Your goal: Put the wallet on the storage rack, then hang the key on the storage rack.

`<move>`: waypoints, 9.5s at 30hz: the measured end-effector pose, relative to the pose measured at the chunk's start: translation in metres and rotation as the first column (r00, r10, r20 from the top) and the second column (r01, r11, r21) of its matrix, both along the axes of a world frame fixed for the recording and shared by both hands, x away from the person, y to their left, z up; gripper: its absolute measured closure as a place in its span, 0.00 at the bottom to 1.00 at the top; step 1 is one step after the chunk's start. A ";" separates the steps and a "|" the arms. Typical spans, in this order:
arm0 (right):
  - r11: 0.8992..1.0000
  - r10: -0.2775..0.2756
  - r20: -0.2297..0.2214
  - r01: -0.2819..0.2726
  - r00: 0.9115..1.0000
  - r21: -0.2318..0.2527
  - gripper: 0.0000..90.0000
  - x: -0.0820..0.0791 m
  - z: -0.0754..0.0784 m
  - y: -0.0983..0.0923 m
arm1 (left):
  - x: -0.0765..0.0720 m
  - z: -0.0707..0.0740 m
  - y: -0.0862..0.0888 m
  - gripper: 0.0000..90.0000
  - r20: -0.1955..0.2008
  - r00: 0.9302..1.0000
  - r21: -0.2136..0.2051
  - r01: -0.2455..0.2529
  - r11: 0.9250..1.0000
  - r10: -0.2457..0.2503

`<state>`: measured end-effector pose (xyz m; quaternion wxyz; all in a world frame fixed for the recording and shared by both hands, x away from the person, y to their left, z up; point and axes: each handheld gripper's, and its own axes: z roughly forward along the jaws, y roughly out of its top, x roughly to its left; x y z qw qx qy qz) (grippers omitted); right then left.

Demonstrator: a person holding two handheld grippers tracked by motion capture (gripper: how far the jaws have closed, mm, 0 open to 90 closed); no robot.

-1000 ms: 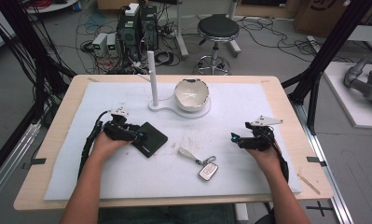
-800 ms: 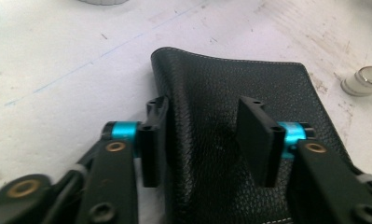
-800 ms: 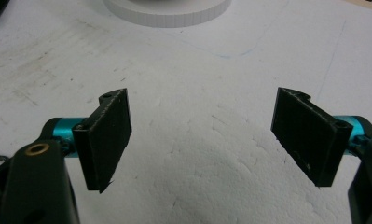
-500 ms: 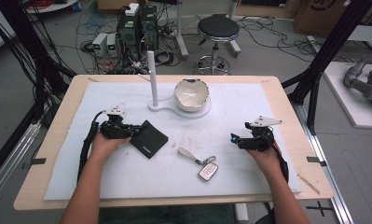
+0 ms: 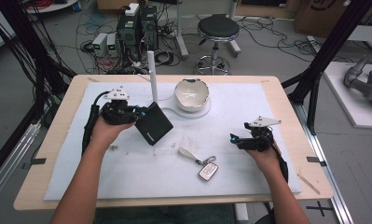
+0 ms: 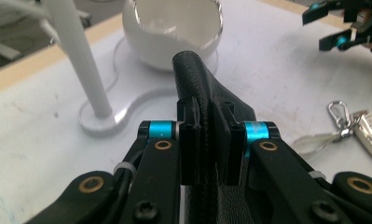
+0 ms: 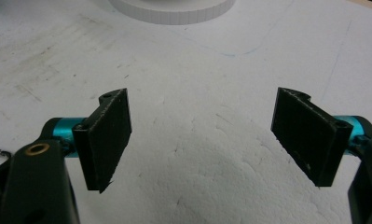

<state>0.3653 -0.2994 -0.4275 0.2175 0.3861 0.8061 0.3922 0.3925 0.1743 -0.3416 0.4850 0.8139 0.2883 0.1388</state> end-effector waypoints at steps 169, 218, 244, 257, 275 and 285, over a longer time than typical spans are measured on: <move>0.998 0.067 -0.033 -0.067 0.997 0.008 0.23 0.000 -0.003 0.023 | -0.067 -0.047 0.083 0.19 0.054 0.984 -0.128 -0.164 0.978 0.172; 0.875 0.460 -0.193 -0.479 0.867 -0.067 0.40 -0.034 -0.015 0.119 | -0.065 -0.056 0.091 0.19 0.045 0.979 -0.092 -0.193 0.977 0.197; 0.845 0.506 -0.197 -0.529 0.839 -0.079 0.92 -0.038 -0.010 0.119 | -0.065 -0.055 0.089 0.19 0.045 0.982 -0.085 -0.180 0.980 0.184; 0.900 0.435 -0.008 -0.434 0.900 0.038 0.92 -0.016 0.026 0.118 | -0.065 -0.055 0.090 0.19 0.046 0.981 -0.091 -0.182 0.979 0.187; 0.934 0.345 0.158 -0.355 0.925 0.039 0.92 0.023 0.087 0.156 | -0.065 -0.055 0.090 0.19 0.047 0.983 -0.096 -0.174 0.980 0.179; 0.935 0.353 0.189 -0.352 0.916 -0.039 0.92 0.045 0.118 0.190 | -0.065 -0.055 0.088 0.19 0.047 0.983 -0.093 -0.172 0.981 0.176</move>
